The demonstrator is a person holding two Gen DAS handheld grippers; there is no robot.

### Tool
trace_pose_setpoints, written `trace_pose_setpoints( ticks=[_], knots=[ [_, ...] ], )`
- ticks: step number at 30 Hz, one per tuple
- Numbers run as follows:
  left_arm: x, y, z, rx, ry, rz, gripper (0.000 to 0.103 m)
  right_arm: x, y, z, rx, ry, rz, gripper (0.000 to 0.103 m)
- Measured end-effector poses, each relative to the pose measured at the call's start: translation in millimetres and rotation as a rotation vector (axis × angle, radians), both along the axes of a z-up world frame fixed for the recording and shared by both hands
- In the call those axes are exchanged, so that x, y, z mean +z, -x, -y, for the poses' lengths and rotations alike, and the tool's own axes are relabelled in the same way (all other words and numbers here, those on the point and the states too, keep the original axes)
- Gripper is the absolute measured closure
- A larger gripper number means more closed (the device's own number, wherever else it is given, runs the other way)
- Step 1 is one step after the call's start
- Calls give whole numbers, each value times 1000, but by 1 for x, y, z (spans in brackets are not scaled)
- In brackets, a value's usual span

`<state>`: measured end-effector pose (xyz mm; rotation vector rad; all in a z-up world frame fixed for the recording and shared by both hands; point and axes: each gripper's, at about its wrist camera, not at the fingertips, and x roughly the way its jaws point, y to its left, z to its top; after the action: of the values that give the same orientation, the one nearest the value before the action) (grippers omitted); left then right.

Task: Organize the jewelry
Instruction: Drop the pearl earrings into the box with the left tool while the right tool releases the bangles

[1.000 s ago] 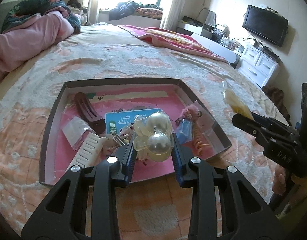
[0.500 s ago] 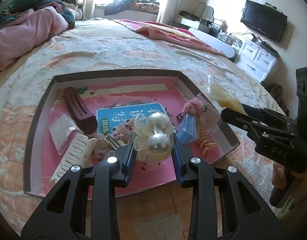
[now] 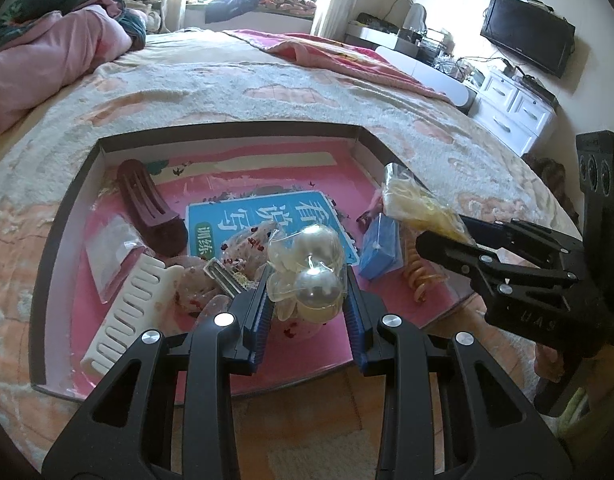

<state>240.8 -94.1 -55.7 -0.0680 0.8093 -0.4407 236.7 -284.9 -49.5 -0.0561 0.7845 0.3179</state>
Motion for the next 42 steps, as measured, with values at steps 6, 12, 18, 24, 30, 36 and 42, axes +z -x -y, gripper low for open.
trace_pose_setpoints(
  ticks=[6,12,18,24,30,36,42],
  knots=[
    [-1,1,1,-5,-2,-3,78,-1,3,0,2,6,-1,56],
    [-2,1,2,-8,-8,-7,78,-2,7,0,4,12,-4,54],
    [-2,1,2,-6,-8,-6,74,0,10,2,2,9,6,51],
    [2,4,0,3,-5,1,65,9,18,9,-4,-25,24,46],
    [14,10,-7,23,4,23,53,23,28,17,-17,-58,58,40],
    [29,21,-15,57,3,58,38,35,41,18,-29,-48,109,31],
    [40,36,-23,87,-7,86,23,45,55,15,-32,-41,153,21]
  ],
)
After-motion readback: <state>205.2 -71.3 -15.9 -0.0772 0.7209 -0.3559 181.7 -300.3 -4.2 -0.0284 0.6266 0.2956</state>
